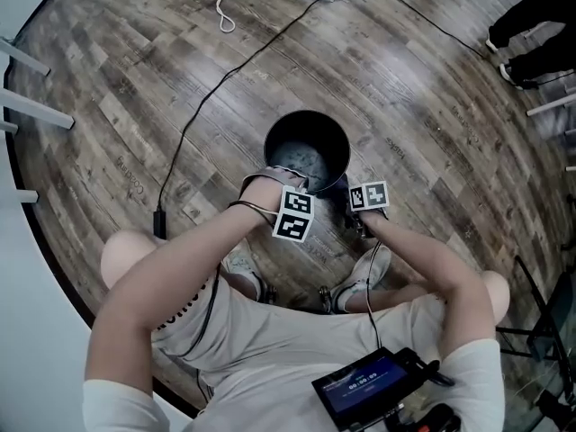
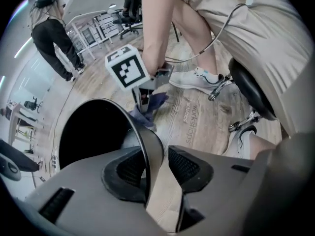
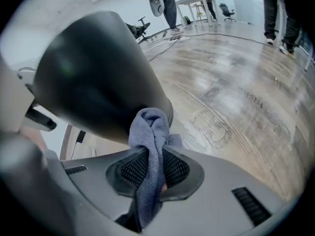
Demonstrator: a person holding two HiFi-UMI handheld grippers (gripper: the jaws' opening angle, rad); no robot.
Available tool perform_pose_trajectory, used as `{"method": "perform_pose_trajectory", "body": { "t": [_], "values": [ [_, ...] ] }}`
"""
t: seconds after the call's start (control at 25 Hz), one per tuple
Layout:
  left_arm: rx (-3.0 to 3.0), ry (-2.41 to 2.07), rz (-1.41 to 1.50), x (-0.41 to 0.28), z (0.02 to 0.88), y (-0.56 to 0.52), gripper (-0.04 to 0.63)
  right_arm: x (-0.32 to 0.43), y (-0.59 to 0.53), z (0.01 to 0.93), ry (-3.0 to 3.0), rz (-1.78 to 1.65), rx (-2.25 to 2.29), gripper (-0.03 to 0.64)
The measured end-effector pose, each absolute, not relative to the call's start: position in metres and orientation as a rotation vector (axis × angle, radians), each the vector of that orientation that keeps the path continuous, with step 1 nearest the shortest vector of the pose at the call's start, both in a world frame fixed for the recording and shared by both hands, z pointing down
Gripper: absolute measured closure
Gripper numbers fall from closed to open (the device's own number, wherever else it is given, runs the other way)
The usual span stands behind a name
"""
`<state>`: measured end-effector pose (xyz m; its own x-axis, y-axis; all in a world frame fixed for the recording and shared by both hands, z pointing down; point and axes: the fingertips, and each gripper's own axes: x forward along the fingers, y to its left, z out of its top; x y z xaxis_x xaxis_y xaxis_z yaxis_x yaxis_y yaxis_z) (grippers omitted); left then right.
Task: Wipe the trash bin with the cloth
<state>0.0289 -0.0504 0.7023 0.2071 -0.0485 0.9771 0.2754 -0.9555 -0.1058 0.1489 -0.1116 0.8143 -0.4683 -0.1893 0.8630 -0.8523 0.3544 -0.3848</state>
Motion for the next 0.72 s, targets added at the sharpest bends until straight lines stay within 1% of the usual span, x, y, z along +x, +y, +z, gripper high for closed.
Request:
{"method": "perform_pose_trajectory", "body": {
  "t": [0.2, 0.4, 0.44, 0.52, 0.72],
  "values": [
    [-2.14, -0.14, -1.81, 0.01, 0.694, -0.069, 0.457, 0.16, -0.094, 0.729, -1.985, 1.097, 0.873, 0.552],
    [-2.042, -0.177, -1.863, -0.004, 0.71, -0.066, 0.46, 0.148, -0.084, 0.66, -2.096, 1.132, 0.849, 0.551],
    [-2.017, -0.19, -1.861, -0.005, 0.712, -0.066, 0.466, 0.143, -0.082, 0.652, -2.115, 1.129, 0.832, 0.551],
    [-1.987, -0.2, -1.86, -0.005, 0.712, -0.067, 0.531, 0.131, -0.079, 0.645, -2.142, 1.14, 0.808, 0.551],
    [-1.963, -0.25, -1.867, -0.001, 0.713, -0.061, 0.548, 0.117, -0.096, 0.655, -2.138, 1.095, 0.869, 0.551]
  ]
}}
